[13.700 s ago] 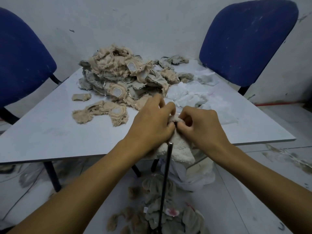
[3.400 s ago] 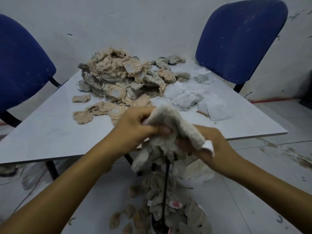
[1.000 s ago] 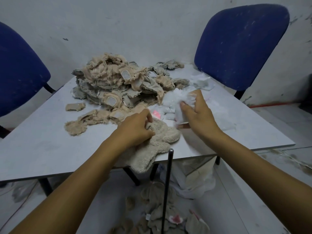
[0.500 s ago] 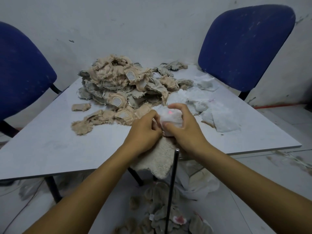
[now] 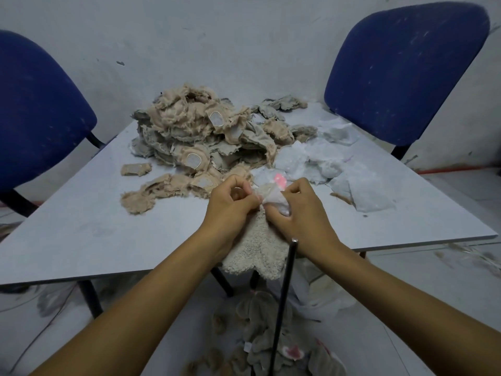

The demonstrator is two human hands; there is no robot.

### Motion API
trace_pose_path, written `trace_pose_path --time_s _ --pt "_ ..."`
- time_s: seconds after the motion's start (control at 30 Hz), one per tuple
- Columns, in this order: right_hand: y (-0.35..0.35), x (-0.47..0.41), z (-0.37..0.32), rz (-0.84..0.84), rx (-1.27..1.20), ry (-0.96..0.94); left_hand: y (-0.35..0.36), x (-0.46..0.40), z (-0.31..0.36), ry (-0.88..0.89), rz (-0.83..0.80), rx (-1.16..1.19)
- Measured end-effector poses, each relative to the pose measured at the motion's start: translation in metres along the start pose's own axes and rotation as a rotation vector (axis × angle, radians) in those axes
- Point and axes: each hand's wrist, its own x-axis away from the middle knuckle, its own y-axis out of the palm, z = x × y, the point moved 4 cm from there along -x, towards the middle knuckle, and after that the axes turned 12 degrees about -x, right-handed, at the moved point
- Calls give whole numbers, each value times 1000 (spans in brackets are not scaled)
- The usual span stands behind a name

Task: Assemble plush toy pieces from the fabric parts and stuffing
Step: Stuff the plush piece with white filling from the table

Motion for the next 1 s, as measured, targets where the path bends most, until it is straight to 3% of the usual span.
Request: trace_pose_path --time_s 0.13,0.3,0.47,0.7,0.87,1.0 --pt "2 0 -3 -57 84 -27 0 3 1 39 -14 0" --pt "1 1 -2 -136 -45 -15 0 -1 -3 -10 -9 66" --pt "-11 5 -7 34 -187 -125 1 -3 -3 -21 -46 133" --pt "9 7 -7 -112 98 -88 1 -2 -5 23 -47 146" --pt "-12 8 -6 164 -83 -120 4 -2 -5 32 -68 170" --pt "-6 9 -8 107 -64 -190 5 -1 -4 34 -77 151"
